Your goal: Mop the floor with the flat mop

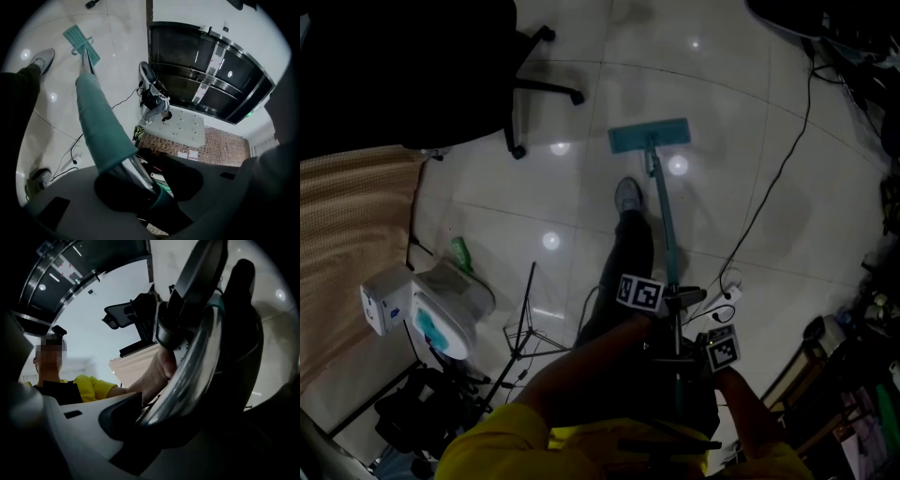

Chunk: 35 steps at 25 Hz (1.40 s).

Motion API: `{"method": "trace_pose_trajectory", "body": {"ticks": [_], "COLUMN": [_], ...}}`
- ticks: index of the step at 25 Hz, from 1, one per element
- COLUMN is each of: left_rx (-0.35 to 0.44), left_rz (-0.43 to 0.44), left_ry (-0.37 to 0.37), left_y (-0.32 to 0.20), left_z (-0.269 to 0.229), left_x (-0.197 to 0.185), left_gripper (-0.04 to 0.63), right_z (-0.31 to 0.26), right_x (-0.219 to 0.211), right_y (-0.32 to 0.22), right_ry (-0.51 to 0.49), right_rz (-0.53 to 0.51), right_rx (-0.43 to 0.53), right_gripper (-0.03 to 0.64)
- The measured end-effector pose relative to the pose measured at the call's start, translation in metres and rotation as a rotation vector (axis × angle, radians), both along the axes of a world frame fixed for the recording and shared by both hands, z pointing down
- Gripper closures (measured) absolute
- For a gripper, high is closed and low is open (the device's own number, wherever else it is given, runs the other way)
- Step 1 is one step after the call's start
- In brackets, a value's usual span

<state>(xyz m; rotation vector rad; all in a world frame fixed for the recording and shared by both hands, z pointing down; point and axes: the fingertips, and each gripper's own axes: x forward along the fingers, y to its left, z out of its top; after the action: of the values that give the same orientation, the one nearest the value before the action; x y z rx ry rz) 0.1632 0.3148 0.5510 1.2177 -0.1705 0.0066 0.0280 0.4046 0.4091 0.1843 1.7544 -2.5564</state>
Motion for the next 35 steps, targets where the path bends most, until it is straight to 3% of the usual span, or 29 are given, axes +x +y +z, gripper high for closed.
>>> {"method": "trace_pose_trajectory", "body": {"ticks": [4, 8, 13, 19, 26, 35], "left_rx": [0.069, 0.004, 0.043, 0.113, 0.179, 0.121], "left_rz": [-0.034, -0.009, -0.027, -0.047, -0.092, -0.078], "left_ry": [0.081, 0.013, -0.019, -0.031, 0.015, 0.018], "left_y": [-0.036, -0.043, -0.034, 0.009, 0.078, 0.138], "left_z": [-0.027, -0.054, -0.093, -0.170, -0.254, -0.280], "left_x": [-0.002, -0.003, 0.007, 0.021, 0.042, 0.042], "left_gripper": [0.426, 0.426, 0.426, 0.426, 0.426, 0.425], "right_z": [-0.006, -0.039, -0.086, -0.164, -0.239, -0.266], "right_x": [-0.001, 0.003, 0.018, 0.034, 0.053, 0.052], "right_y": [-0.021, -0.034, -0.017, 0.038, 0.117, 0.169], "right_ry": [0.040, -0.008, -0.007, -0.023, -0.025, -0.018], "right_rz": [-0.010, 0.007, -0.035, -0.070, -0.067, -0.050], "right_rx": [0.039, 0.050, 0.035, 0.097, 0.172, 0.134], "right_gripper": [0.480, 0.480, 0.480, 0.479, 0.479, 0.477]}}
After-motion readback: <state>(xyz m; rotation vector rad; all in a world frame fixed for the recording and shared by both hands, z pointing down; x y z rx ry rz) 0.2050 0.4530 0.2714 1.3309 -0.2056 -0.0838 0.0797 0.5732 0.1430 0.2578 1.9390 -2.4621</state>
